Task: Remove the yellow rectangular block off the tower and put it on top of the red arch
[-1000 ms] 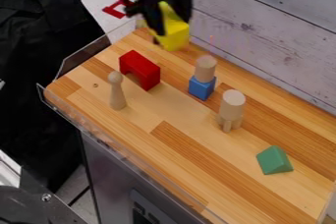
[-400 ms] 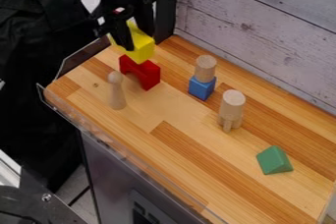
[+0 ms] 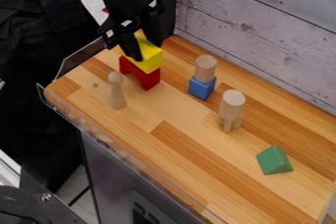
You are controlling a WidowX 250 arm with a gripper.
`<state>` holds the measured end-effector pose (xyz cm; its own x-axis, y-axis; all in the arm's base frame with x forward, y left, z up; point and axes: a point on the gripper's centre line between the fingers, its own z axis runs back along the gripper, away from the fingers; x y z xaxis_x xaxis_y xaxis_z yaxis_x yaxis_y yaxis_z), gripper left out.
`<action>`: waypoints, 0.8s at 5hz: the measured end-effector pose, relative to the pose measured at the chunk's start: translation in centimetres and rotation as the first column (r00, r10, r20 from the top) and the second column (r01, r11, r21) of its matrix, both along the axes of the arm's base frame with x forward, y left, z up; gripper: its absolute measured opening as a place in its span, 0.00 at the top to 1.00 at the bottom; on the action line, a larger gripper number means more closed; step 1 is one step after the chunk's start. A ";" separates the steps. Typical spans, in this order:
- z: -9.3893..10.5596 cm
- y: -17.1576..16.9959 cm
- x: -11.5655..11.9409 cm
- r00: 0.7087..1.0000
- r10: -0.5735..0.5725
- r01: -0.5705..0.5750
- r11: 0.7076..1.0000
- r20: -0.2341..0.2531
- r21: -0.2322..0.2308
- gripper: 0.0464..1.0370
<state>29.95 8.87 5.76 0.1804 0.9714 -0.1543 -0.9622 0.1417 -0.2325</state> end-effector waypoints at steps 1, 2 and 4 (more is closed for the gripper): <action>-0.1 0.1 0.2 1.000 -0.006 0.006 1.000 -0.003 0.001 0.52; -0.3 0.3 0.3 1.000 -0.009 0.009 1.000 -0.008 0.002 0.52; -0.8 0.9 0.4 0.999 0.021 -0.022 1.000 -0.036 -0.013 0.47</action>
<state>30.39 9.75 4.96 0.1536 0.9728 -0.1735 -0.9727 0.1180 -0.1997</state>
